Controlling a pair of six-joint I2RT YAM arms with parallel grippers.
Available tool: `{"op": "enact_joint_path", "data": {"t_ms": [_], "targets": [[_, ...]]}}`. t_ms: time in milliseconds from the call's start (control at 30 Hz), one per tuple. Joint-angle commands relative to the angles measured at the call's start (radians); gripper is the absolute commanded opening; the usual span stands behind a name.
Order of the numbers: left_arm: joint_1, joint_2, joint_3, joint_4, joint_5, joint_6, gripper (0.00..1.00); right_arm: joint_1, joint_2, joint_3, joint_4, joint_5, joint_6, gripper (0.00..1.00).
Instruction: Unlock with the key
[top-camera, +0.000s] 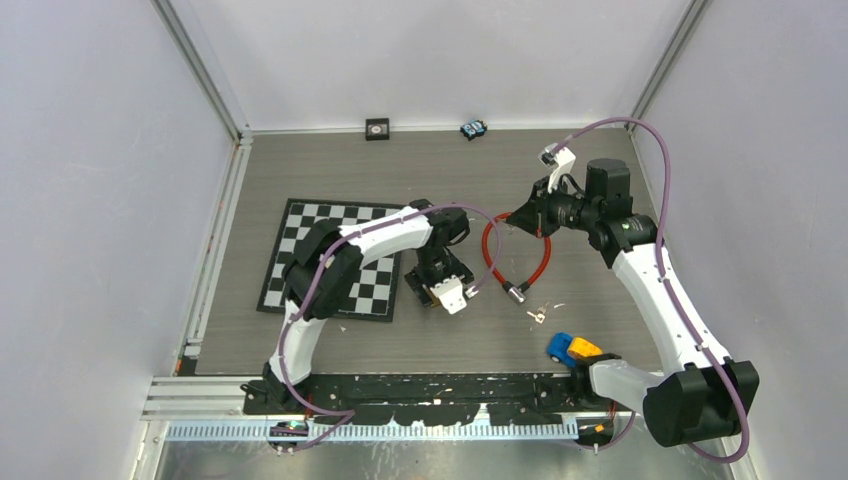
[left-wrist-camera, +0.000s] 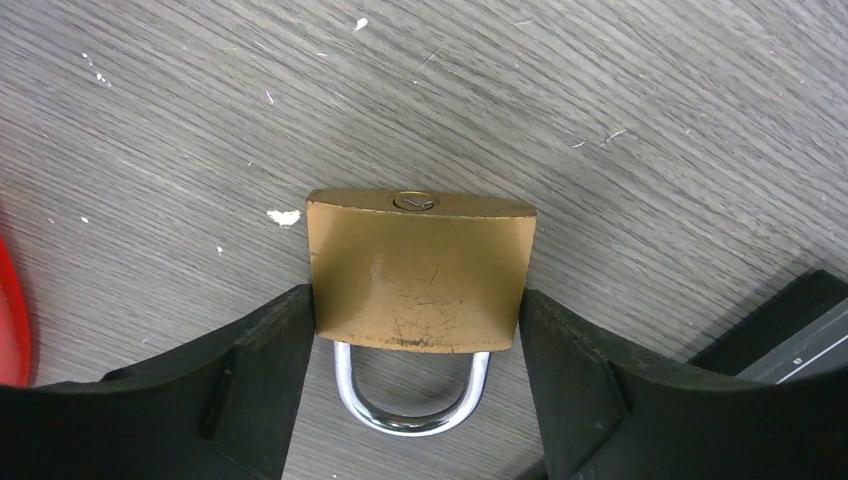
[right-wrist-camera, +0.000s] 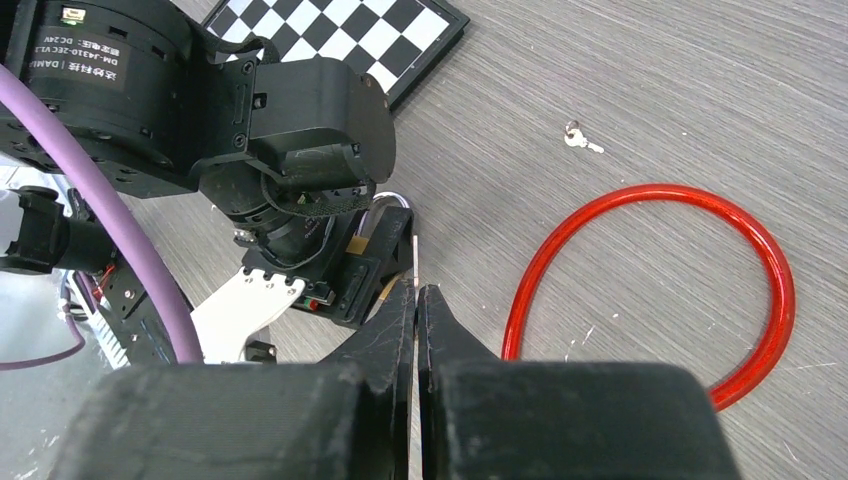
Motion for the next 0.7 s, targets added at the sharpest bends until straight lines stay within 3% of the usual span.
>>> {"op": "enact_joint_path", "data": {"t_ms": [0,233,467,667], "targets": [[-0.007,0.018,0.028,-0.041,-0.005,0.017,0.73,-0.006,-0.01,0.0,0.033,-0.028,0.007,0.01],[-0.017,-0.03,-0.069,0.018,0.054,-0.103,0.47,-0.006,-0.018,0.001,0.028,-0.03,0.004,0.01],[-0.016,-0.182,-0.247,0.281,0.147,-0.389,0.17,-0.006,-0.018,-0.002,0.027,-0.035,0.007,0.01],[-0.014,-0.269,-0.351,0.468,0.192,-0.575,0.0,-0.006,-0.012,-0.004,0.032,-0.039,0.016,0.01]]}}
